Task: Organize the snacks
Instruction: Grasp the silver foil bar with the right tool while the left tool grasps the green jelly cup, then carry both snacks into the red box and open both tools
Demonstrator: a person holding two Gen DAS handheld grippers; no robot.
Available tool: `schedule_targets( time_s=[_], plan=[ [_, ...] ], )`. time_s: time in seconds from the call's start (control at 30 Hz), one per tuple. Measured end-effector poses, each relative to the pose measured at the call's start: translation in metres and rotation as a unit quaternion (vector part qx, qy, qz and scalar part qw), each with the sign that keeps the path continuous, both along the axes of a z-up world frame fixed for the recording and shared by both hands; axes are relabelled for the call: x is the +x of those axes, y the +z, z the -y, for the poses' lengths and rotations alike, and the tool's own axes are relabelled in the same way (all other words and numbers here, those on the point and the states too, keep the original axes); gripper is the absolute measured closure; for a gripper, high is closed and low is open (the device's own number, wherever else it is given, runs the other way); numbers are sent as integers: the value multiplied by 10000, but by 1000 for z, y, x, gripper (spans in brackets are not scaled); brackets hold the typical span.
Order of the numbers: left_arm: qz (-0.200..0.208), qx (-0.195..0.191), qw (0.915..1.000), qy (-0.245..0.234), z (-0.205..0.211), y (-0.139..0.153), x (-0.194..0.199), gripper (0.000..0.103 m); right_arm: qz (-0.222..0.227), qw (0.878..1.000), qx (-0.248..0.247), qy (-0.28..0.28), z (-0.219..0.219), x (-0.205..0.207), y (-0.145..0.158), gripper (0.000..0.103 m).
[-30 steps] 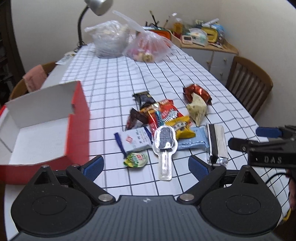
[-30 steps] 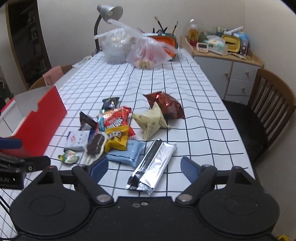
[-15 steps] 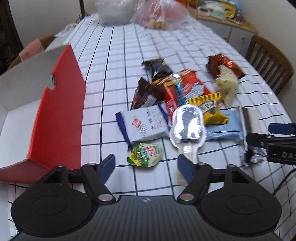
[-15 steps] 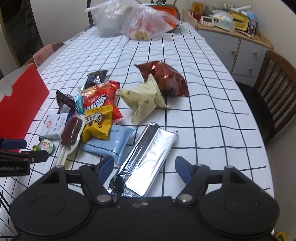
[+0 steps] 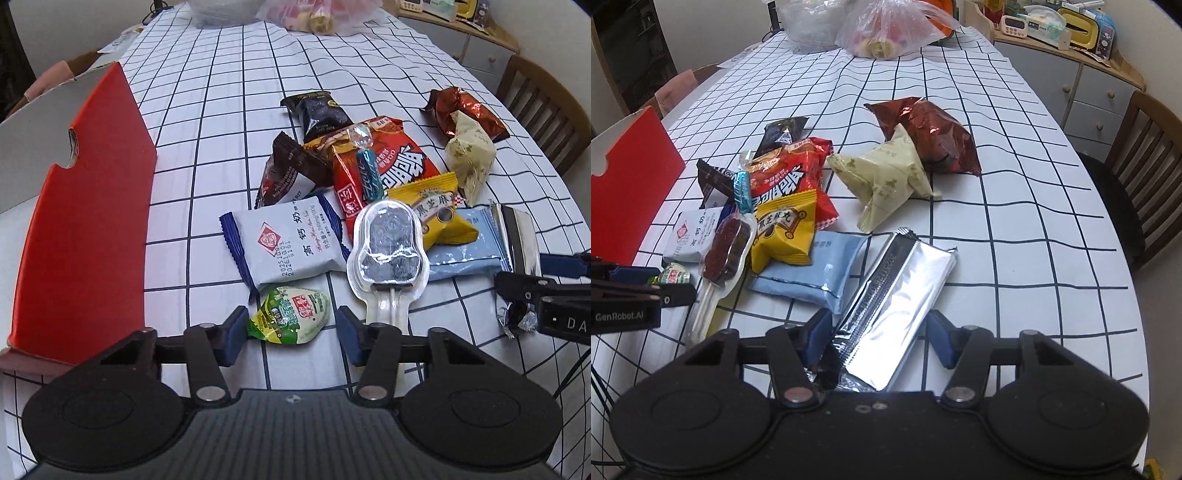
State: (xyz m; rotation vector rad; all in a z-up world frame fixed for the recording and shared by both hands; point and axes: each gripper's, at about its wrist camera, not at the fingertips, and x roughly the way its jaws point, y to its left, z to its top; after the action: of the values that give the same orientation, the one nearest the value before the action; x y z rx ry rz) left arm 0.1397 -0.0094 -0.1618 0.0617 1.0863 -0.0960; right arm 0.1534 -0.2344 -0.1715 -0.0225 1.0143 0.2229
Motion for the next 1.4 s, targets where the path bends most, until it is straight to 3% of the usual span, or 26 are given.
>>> schedule_targets(
  time_s=[0.3, 0.83, 1.13, 1.4],
  plan=[
    [23, -27, 10000, 62, 1, 1, -1, 63, 9, 10000, 46, -68, 10, -8, 3, 60],
    [118, -266, 9975, 647, -1, 19, -29, 65, 256, 9986, 434, -127, 37, -28, 27, 63],
    [345, -397, 9930, 1062, -8, 55, -56, 65, 484, 9945, 862, 351, 34, -41, 63, 63],
    [672, -371, 9884, 1309, -29, 97, -70, 65, 884, 9858, 1034, 989, -4, -40, 103, 63]
  ],
)
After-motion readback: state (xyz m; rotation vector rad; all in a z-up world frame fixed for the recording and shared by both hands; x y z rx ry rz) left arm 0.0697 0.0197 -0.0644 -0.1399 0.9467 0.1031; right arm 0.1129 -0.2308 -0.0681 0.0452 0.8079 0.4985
